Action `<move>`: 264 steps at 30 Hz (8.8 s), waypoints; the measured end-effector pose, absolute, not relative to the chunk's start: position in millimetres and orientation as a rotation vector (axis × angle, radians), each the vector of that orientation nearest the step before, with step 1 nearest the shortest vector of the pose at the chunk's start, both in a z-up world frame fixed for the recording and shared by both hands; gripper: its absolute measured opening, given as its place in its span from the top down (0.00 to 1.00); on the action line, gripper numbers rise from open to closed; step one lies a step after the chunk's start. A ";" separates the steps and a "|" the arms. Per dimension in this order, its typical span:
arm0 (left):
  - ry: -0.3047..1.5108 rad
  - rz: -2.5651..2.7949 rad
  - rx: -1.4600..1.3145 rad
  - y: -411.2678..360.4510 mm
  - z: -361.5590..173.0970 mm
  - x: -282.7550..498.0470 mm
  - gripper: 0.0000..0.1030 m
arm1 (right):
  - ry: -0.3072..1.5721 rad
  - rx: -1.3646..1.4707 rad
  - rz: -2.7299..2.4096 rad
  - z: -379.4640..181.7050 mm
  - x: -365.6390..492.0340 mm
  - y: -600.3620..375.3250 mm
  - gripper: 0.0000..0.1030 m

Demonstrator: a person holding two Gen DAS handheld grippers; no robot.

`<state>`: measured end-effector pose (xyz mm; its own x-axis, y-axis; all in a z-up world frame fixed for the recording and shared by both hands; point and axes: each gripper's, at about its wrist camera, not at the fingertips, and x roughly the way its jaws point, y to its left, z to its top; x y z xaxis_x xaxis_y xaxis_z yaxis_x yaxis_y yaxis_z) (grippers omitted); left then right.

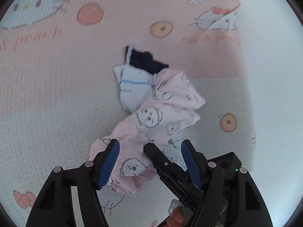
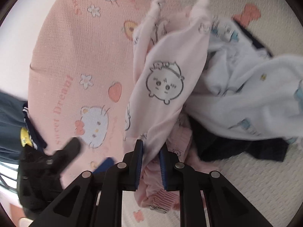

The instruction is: Fold clothes

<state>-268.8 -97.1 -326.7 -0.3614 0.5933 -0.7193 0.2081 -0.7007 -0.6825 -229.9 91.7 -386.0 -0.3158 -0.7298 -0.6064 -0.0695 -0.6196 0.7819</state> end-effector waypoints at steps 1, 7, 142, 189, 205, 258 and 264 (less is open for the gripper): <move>-1.053 2.153 -1.630 -94.4 -328.5 -265.2 0.37 | -0.994 1.498 -1.977 -386.7 -230.4 87.7 0.85; -0.986 2.191 -1.684 -94.0 -335.7 -267.9 0.37 | -0.905 1.578 -1.935 -388.9 -230.8 79.9 0.85; -0.190 2.575 -1.553 -113.8 -332.2 -142.4 0.25 | -0.605 1.601 -2.097 -343.6 -228.7 5.1 0.28; -0.487 2.633 -1.424 -171.6 -317.7 -116.6 0.59 | -0.677 1.339 -1.878 -347.2 -228.9 -22.5 0.88; -0.086 2.565 -1.383 -131.2 -320.9 -147.8 0.28 | -0.786 1.346 -1.850 -355.0 -235.4 -6.5 0.88; -0.548 2.632 -1.478 -203.5 -331.9 -135.4 0.94 | -1.211 1.913 -1.750 -430.1 -186.8 96.7 0.32; -0.622 2.623 -1.492 -215.5 -337.2 -123.4 0.94 | -1.202 1.868 -1.793 -430.1 -187.9 102.5 0.32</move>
<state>-123.4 -215.5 -337.2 -0.5295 0.2471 -0.8115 0.1435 -0.9168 -0.3728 -187.9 102.5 -430.1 -0.1201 -0.7177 -0.6860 -0.3621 -0.6117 0.7034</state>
